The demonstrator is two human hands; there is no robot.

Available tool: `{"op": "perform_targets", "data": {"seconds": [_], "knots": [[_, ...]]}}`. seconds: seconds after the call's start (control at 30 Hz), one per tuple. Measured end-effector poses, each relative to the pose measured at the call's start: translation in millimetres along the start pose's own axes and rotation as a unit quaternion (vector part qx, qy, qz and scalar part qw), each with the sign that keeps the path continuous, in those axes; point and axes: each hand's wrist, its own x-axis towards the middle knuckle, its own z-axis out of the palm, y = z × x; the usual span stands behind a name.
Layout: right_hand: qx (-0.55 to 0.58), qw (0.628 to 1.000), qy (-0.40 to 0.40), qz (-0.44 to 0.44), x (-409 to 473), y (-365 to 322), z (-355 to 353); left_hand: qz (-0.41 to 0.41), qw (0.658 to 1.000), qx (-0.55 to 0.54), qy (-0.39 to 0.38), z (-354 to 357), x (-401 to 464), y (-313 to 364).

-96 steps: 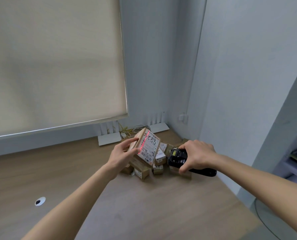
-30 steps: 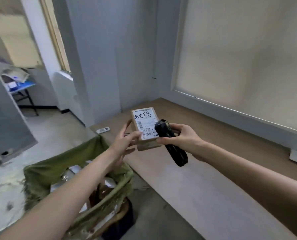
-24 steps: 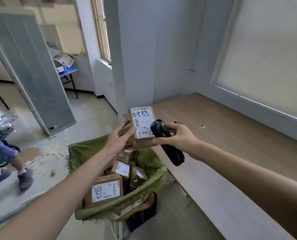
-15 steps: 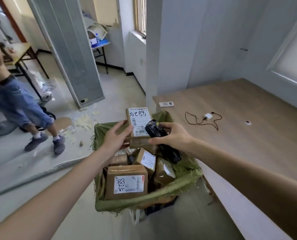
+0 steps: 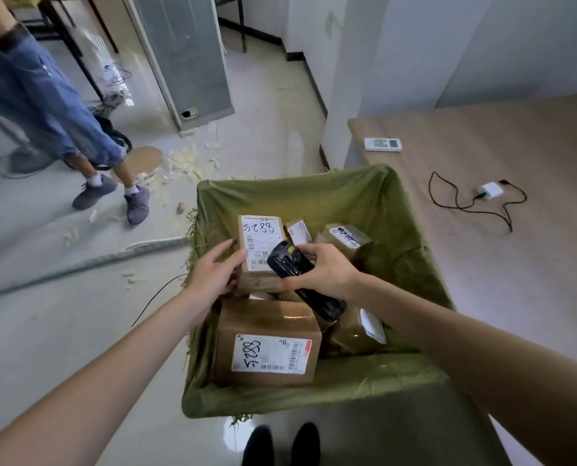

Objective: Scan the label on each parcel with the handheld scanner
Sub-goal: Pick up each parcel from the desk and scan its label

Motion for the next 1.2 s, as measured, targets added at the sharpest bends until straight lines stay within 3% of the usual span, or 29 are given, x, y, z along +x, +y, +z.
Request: {"op": "perform_targets", "data": {"seconds": [0.3,0.63,0.87,1.2], "knots": [[-0.111,0.991,0.048,0.051,7.0,10.5,-7.6,0.025,0.993,0.111,0.014,-24.7,13.1,-2.6],[-0.092,0.982,0.137,0.088,-65.0,17.9,-71.4,0.158,0.974,0.149,-0.059,11.0,-14.3,71.5],[-0.038,0.96,0.254,0.11,-203.3,32.6,-138.2,0.294,0.921,0.191,-0.171,107.1,-81.0,144.8],[-0.029,0.856,0.449,0.256,-498.7,89.8,-190.4,0.384,0.816,0.211,-0.378,295.3,-286.9,196.4]]}}
